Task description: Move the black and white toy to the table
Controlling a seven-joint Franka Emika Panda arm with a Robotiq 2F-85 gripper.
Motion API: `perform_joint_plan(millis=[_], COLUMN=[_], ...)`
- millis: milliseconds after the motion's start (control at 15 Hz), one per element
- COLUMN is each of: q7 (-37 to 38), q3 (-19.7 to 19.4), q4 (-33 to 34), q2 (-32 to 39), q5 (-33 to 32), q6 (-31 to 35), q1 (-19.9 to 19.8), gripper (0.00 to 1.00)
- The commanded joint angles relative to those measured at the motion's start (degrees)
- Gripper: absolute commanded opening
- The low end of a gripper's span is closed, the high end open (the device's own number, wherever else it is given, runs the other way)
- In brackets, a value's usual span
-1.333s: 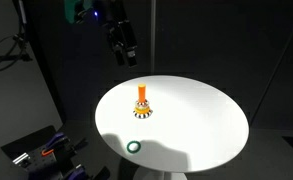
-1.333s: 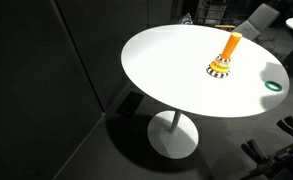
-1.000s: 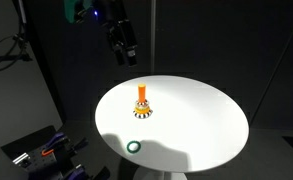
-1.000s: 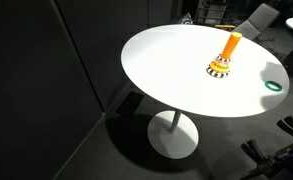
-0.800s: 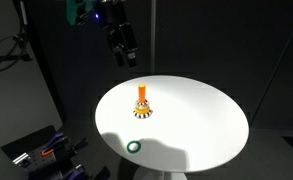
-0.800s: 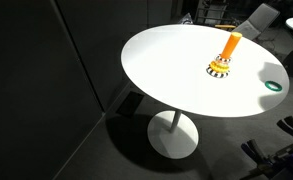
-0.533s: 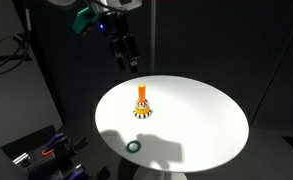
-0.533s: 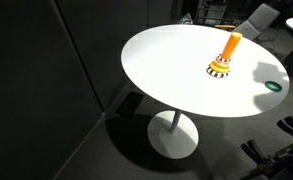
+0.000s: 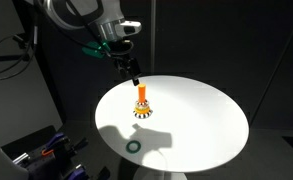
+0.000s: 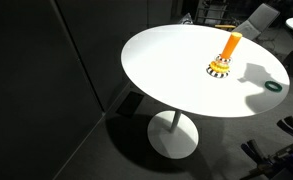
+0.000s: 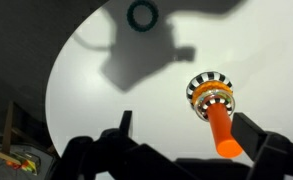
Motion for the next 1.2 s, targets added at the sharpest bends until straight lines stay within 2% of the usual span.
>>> perform_joint_plan(millis=[0,133,867,1133], q7=[-4.65,-2.73,-2.93,-3.29], q3=[-1.63,-0.41,-0.42,-0.26], q4=[-1.05,-1.07,-1.13,-0.99], q2=[2.42,2.10,2.77,5.63], q5=[5.28,4.00,4.24,5.49], q6=[5.77,4.68,5.05,8.39], q1=[1.77,0.77,0.84,1.72], gripper=[1.00,1.00,1.00,1.00])
